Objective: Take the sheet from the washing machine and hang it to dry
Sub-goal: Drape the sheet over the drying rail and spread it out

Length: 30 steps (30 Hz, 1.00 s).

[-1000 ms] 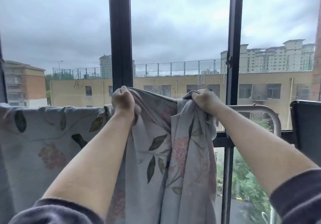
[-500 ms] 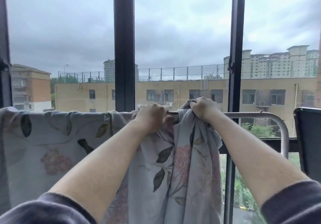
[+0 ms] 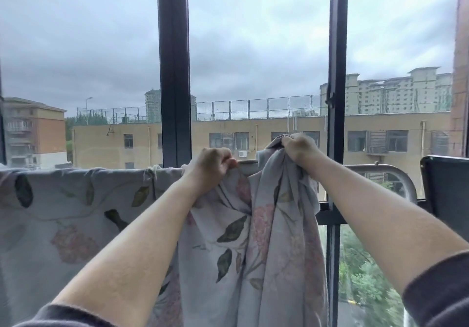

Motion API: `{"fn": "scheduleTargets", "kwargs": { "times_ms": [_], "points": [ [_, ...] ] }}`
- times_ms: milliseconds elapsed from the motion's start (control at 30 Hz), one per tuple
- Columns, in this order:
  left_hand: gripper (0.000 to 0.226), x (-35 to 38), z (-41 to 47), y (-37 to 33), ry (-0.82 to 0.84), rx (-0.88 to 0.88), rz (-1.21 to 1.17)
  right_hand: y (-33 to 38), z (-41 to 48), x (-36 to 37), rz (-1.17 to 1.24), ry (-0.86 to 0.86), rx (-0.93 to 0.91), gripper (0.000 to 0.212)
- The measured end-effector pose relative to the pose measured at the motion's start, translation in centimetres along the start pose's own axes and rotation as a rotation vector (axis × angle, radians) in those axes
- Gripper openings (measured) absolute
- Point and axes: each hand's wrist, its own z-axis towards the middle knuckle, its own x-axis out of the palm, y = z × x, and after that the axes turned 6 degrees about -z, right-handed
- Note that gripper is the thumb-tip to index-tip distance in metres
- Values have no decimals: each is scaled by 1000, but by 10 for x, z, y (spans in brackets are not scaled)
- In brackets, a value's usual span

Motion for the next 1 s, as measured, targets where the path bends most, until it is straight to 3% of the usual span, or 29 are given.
{"fn": "scheduleTargets", "kwargs": {
  "times_ms": [167,333,400,500,700,1000],
  "points": [
    [42,-5,4,5,-151,-60,-77,-7,12,2,55,-4,28,58],
    [36,-33,-2,43,-316,-178,-14,-44,48,11,-7,44,82,65],
    [37,-42,-6,57,-298,-201,26,-28,29,5,-69,80,85,54],
    [35,-48,-7,67,-288,-209,103,-11,13,3,-104,108,73,56],
    [32,-55,-14,78,-243,-225,244,-6,8,4,-174,57,111,38],
    [32,-69,-20,84,-158,-353,350,-12,13,1,-244,96,48,37]
  ]
}}
